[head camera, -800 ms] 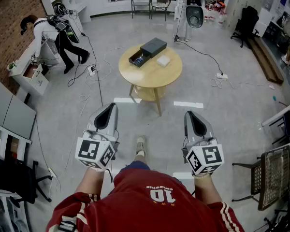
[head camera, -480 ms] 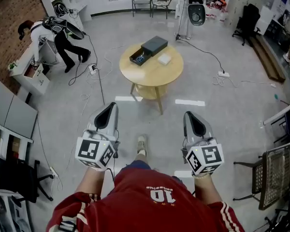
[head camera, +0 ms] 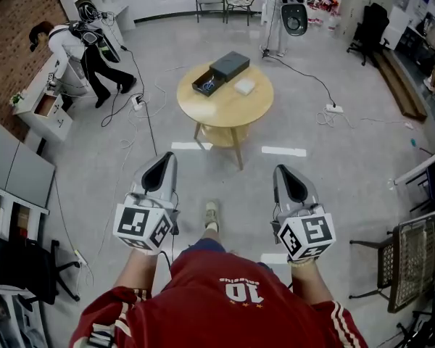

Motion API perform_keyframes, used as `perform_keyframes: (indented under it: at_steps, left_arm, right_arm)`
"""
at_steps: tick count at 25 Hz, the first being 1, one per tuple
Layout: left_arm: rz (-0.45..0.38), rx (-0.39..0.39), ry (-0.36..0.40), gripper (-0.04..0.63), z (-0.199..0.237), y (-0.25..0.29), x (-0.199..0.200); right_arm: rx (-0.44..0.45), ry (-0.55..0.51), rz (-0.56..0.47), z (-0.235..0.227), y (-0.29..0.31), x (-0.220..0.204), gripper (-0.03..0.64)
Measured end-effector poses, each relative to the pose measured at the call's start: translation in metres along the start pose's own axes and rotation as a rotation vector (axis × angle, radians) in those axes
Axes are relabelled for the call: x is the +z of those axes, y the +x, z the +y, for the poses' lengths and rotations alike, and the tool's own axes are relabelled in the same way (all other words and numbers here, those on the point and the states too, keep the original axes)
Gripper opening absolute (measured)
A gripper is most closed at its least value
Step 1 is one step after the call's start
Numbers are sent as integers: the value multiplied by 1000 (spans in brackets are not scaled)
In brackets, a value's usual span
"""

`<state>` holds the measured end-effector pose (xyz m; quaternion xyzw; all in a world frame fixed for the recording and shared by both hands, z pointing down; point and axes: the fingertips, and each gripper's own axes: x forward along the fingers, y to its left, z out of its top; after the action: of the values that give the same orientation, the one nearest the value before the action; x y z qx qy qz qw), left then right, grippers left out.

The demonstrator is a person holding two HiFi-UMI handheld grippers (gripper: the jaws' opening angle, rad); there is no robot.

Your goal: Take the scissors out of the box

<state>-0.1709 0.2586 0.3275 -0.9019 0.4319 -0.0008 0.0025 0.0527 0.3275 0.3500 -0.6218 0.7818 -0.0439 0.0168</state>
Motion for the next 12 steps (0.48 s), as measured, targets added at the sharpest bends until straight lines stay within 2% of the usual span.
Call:
perform_keyframes:
  at_steps: [12]
  left_arm:
    - [3, 7, -6, 2, 8, 10, -2]
  right_arm:
    - [14, 4, 1, -2, 16, 1, -2]
